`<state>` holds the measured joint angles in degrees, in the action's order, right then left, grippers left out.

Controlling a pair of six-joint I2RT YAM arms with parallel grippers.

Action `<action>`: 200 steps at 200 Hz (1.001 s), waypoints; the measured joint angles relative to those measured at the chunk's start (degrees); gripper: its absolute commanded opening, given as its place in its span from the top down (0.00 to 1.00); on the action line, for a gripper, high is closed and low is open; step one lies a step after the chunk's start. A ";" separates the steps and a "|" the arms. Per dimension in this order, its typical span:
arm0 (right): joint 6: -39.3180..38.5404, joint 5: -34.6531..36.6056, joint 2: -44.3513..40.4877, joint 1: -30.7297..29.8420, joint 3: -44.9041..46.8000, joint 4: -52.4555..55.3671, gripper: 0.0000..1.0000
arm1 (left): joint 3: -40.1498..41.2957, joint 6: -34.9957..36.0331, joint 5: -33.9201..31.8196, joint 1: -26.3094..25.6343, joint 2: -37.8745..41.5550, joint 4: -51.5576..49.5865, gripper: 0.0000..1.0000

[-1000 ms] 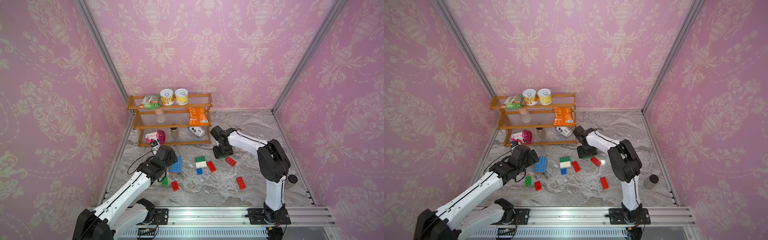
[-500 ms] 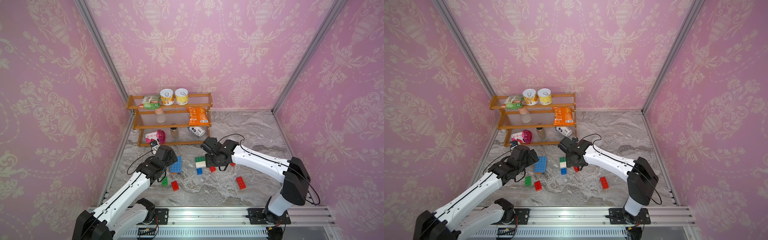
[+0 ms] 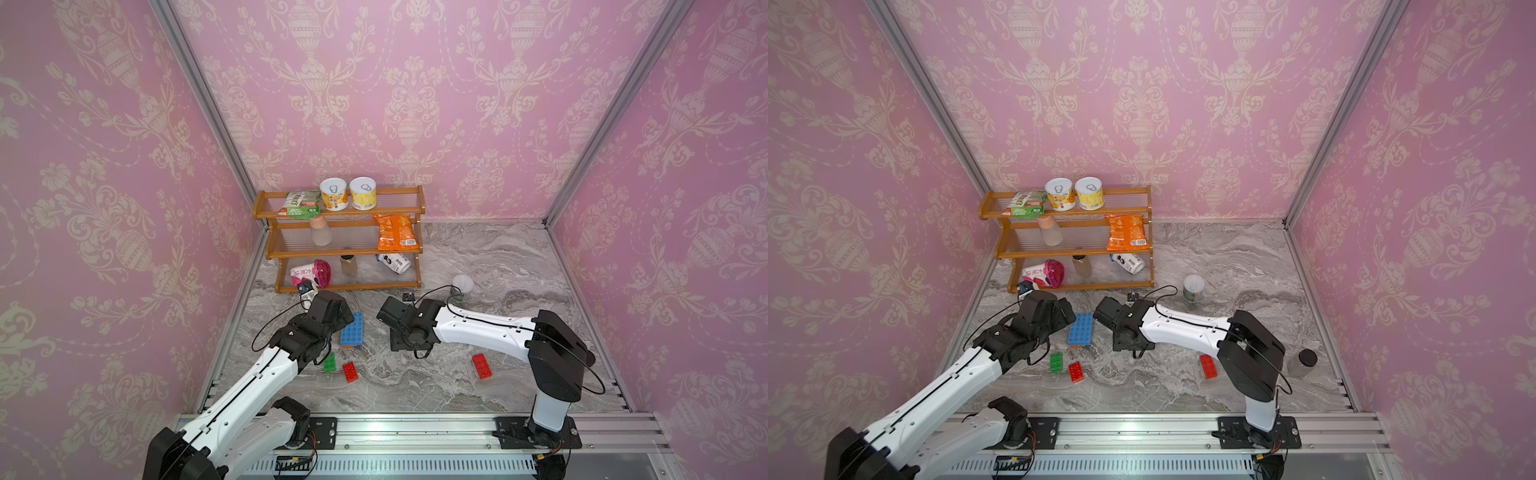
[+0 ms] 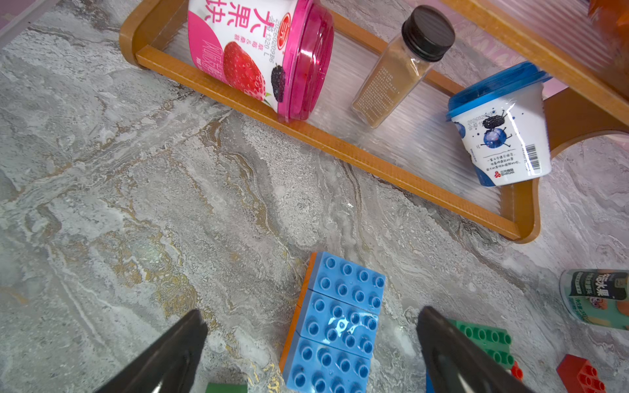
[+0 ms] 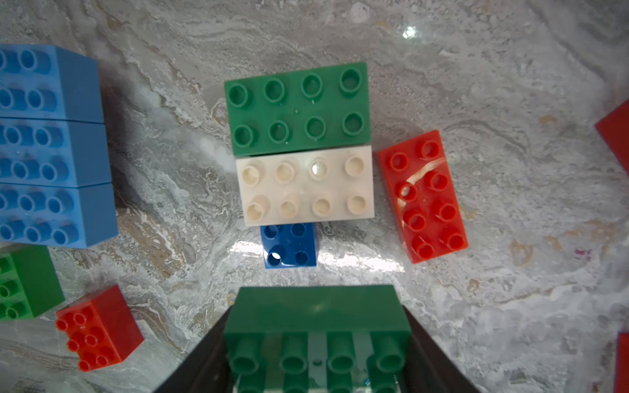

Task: Assemble a rectangle with lego
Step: Assemble the lego brick with the lego brick.

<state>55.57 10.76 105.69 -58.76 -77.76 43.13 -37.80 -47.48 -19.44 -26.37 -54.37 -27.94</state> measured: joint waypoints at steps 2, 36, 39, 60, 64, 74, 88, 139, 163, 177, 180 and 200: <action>0.00 0.02 0.17 0.00 -0.07 -0.04 0.59 | 0.00 0.00 0.00 0.00 0.00 0.00 0.01; -0.09 -0.02 3.80 0.00 -1.33 -0.42 0.59 | 0.02 0.00 0.00 0.00 -0.04 0.00 0.01; -0.15 -0.04 4.09 0.00 -1.44 -0.46 0.59 | 0.02 0.00 0.00 0.00 -0.04 0.00 0.01; -0.44 -0.04 5.11 0.02 -2.05 -0.50 0.58 | 0.02 0.00 0.00 0.00 -0.04 0.00 0.01; -0.46 -0.09 5.16 0.02 -2.08 -0.52 0.59 | 0.02 0.00 0.00 0.00 -0.04 0.00 0.01; -0.50 -0.09 5.20 0.11 -2.23 -0.50 0.59 | 0.02 0.00 0.00 0.00 -0.04 0.00 0.01; -0.70 -0.04 5.20 0.24 -2.45 -0.48 0.58 | 0.02 0.00 0.00 0.00 -0.04 0.00 0.01; -1.79 -0.04 5.22 0.98 -2.78 -0.44 0.57 | 0.02 0.00 0.00 0.00 -0.04 0.00 0.01; -2.36 -0.04 5.60 1.38 -3.34 -0.48 0.57 | 0.02 0.00 0.00 0.00 -0.07 0.02 0.01; -2.86 -0.04 5.66 1.44 -3.41 -0.44 0.57 | 0.02 0.00 0.00 0.00 -0.07 0.02 0.01; -2.93 -0.04 5.68 1.51 -3.43 -0.44 0.57 | 0.02 0.00 0.00 0.00 -0.07 0.02 0.01; -3.17 -0.11 5.95 1.70 -3.58 -0.44 0.57 | 0.02 0.00 0.00 0.00 -0.07 0.02 0.01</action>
<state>52.40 10.66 111.63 -57.06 -81.34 42.70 -37.78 -47.48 -19.44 -26.37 -54.43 -27.92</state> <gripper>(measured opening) 0.671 0.993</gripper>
